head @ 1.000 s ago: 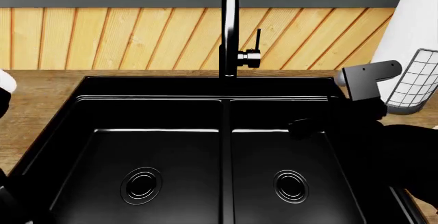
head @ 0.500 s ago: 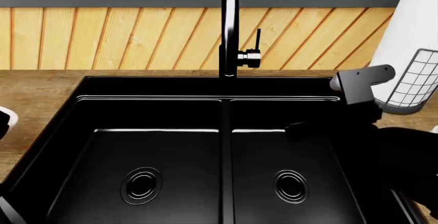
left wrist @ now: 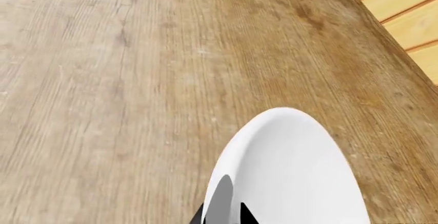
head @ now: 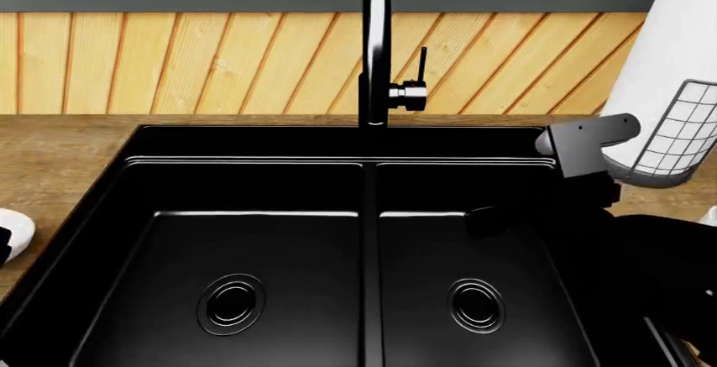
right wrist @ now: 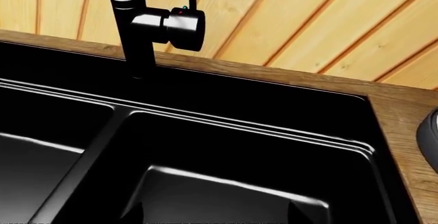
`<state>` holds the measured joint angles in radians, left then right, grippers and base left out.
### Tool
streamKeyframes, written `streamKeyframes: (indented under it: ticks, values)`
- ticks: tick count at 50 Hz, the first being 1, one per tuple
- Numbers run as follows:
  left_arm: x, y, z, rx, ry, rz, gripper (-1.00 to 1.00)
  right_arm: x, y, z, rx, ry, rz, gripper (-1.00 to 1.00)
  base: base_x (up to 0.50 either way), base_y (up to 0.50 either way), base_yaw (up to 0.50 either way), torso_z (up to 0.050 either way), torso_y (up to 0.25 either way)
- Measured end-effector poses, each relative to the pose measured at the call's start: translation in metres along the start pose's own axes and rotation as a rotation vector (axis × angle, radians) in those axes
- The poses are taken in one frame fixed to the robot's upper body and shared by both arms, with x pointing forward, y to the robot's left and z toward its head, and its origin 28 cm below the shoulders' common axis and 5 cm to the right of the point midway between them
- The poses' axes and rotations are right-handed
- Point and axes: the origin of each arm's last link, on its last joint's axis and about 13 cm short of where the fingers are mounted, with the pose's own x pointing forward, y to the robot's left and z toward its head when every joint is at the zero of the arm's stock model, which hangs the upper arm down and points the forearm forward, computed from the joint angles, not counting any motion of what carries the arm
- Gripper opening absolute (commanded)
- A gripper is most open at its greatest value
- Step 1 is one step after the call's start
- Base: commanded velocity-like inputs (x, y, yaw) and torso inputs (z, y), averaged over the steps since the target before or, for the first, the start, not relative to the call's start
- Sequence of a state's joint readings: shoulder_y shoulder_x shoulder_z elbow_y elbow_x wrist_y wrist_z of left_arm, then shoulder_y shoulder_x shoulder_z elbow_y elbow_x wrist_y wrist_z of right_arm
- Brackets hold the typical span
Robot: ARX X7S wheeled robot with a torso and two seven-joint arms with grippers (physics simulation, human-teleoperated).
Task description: Pick the cup and bowl from the sink and place them on the counter for drying.
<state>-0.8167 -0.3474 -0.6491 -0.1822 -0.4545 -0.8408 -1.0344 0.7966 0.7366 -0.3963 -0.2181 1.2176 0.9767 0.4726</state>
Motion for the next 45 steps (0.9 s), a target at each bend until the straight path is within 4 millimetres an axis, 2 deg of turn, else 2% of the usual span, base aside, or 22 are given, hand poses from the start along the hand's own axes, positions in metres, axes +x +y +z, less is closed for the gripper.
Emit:
streamKeyframes:
  ticks: [20, 21, 31, 45]
  values:
    - [0.006, 0.012, -0.004, -0.052, 0.026, -0.014, -1.00, 0.001, 0.001, -0.004, 0.007, 0.005, 0.004, 1.00, 0.00, 0.00, 0.00, 0.000, 0.000]
    - [0.007, 0.013, -0.004, -0.053, 0.028, -0.015, 1.00, 0.001, 0.001, -0.004, 0.007, 0.005, 0.004, 1.00, 0.00, 0.00, 0.00, 0.000, 0.000]
    - [0.008, 0.015, -0.011, -0.038, 0.075, -0.033, 1.00, 0.002, 0.002, -0.006, 0.011, 0.005, 0.008, 1.00, 0.00, 0.00, 0.00, 0.000, 0.000]
    - [0.002, 0.012, -0.005, -0.018, 0.047, -0.049, 1.00, 0.002, 0.001, -0.010, 0.022, 0.004, 0.009, 1.00, 0.00, 0.00, 0.00, 0.000, 0.000]
